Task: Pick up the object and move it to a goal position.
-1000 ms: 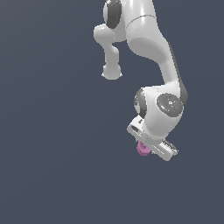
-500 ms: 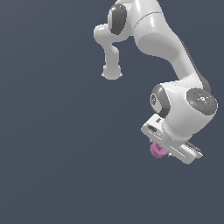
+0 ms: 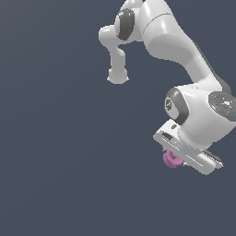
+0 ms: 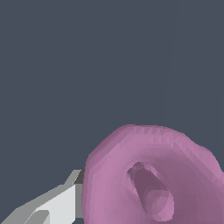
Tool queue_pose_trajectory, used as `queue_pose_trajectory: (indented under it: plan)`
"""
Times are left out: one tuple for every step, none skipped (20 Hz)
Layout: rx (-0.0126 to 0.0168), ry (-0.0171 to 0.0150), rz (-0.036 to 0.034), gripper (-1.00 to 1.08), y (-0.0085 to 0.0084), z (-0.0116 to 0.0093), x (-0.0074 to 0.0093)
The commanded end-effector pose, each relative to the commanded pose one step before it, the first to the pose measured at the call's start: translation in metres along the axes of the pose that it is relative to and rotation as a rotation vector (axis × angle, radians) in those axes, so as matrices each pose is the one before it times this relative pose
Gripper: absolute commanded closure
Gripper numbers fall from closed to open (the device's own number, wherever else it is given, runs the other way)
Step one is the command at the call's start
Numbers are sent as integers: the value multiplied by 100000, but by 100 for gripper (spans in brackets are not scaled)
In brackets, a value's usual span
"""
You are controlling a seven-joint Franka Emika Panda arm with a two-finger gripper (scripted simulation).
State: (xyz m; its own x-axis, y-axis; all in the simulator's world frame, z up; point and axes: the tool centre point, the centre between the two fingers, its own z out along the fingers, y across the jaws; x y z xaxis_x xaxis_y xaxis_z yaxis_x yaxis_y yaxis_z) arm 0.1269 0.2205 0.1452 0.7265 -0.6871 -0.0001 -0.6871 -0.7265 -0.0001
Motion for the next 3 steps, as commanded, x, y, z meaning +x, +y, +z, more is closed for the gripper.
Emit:
queue_pose_trajectory:
  plan:
    - [-10,9,43,108,-101,-64,14]
    - [0,0,0,108,10,15,17]
    - [0,0,0,108,12,12,11]
